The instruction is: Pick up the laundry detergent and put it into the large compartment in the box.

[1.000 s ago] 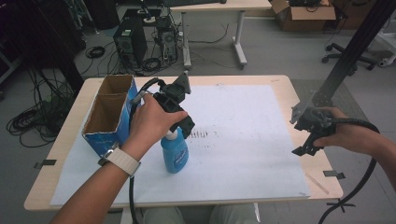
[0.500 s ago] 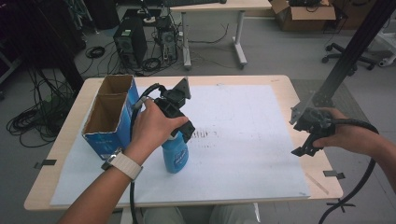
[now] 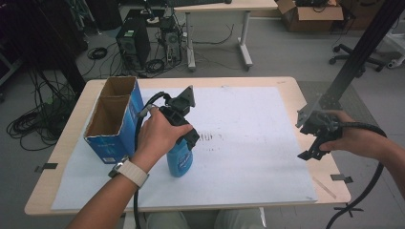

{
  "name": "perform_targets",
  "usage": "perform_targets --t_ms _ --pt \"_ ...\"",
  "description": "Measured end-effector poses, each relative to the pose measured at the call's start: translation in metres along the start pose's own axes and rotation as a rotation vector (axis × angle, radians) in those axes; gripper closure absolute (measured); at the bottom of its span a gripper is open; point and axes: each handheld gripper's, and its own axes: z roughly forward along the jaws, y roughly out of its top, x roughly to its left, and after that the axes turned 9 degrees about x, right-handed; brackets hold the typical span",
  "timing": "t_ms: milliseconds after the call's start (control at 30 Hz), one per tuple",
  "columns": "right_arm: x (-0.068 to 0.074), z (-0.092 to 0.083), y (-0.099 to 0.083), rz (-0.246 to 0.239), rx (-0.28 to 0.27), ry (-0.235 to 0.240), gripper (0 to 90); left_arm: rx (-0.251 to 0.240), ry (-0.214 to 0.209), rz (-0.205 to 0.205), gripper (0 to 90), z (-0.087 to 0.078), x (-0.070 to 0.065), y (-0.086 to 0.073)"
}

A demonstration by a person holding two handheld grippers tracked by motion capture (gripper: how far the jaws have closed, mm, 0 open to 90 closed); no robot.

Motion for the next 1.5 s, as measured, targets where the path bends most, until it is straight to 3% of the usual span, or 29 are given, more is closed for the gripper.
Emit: perform_targets --t_ms 833,1500 --pt "0.000 0.001 0.001 -0.001 -0.001 0.002 10.5 0.012 -0.007 -0.010 7.0 0.021 0.003 0.002" --pt "0.000 0.002 0.002 -0.009 -0.008 0.000 10.5 -0.003 -0.007 -0.004 14.9 0.025 0.004 0.003"
